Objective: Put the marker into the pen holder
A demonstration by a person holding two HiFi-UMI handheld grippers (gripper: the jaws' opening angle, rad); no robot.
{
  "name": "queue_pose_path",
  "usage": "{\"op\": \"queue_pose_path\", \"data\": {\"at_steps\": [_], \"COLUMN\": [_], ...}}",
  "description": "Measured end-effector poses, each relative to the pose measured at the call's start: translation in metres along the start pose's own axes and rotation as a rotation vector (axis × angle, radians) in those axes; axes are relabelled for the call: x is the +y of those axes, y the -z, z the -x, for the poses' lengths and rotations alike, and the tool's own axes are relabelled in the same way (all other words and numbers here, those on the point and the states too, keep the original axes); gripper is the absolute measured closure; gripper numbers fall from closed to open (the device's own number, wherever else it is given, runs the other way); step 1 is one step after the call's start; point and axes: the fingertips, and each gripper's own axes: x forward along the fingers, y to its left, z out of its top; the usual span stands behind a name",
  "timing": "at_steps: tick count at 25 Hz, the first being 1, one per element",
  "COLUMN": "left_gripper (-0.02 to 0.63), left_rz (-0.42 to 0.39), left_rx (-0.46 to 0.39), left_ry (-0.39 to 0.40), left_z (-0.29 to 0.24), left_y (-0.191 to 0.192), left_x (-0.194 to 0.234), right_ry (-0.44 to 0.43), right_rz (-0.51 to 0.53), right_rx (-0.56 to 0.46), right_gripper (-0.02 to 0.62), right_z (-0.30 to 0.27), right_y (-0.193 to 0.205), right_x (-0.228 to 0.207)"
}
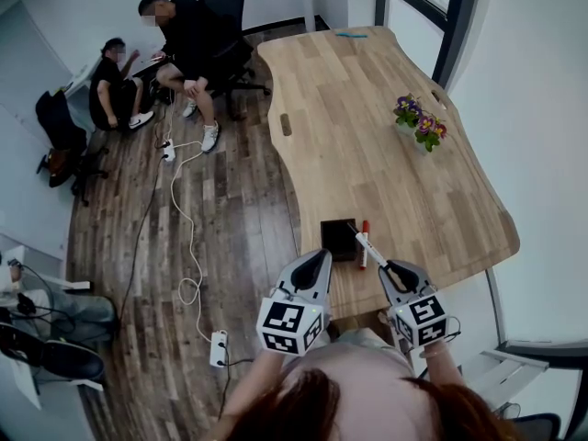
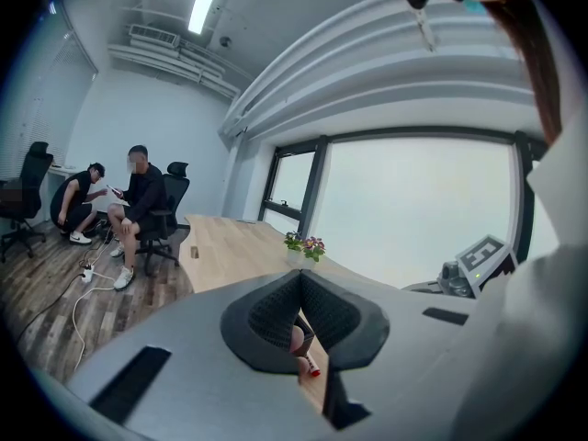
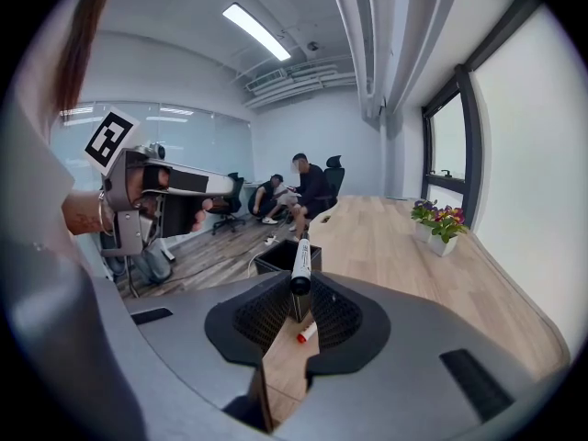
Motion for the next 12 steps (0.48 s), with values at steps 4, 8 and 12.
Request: {"op": "queue_pose_path", "data": {"at_steps": [4, 8, 12], "left_gripper": [0.605, 0.604, 0.605], "left_rz": [0.006, 0.014, 0.023], "left_rx": [-0.003, -0.002, -0.004], "left_ry": [-0.014, -0.029, -0.043], "left_z": [0.002, 0.004, 0.007], "left_y": [0.001, 0.001, 0.003], "left_x": [0.005, 0.011, 0.016], "right_ry": [-0.015, -0.029, -0.040], "right_rz": [-0.001, -0.002, 0.000], "right_rx": [0.000, 0.007, 0.008], "right_gripper": [0.537, 0.535, 0.537], "right_z": [-0.003, -0.007, -0.011], "right_y": [-0.001, -0.003, -0.003], "right_x": [0.002, 0.004, 0.007]}}
